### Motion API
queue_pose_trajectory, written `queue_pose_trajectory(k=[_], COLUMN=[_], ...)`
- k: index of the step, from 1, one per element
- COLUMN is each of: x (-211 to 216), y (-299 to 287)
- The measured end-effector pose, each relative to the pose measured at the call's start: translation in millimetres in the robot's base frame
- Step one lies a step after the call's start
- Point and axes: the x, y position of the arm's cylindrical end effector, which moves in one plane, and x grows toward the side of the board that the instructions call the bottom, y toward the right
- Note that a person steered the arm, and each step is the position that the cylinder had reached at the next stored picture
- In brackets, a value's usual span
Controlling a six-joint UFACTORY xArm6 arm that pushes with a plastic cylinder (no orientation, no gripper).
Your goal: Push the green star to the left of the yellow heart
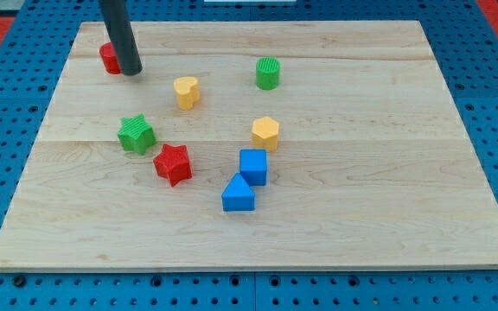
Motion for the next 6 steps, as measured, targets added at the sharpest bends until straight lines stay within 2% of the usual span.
queue_pose_trajectory(k=[1, 3, 5, 6], x=[42, 65, 51, 32], y=[-18, 58, 105, 105])
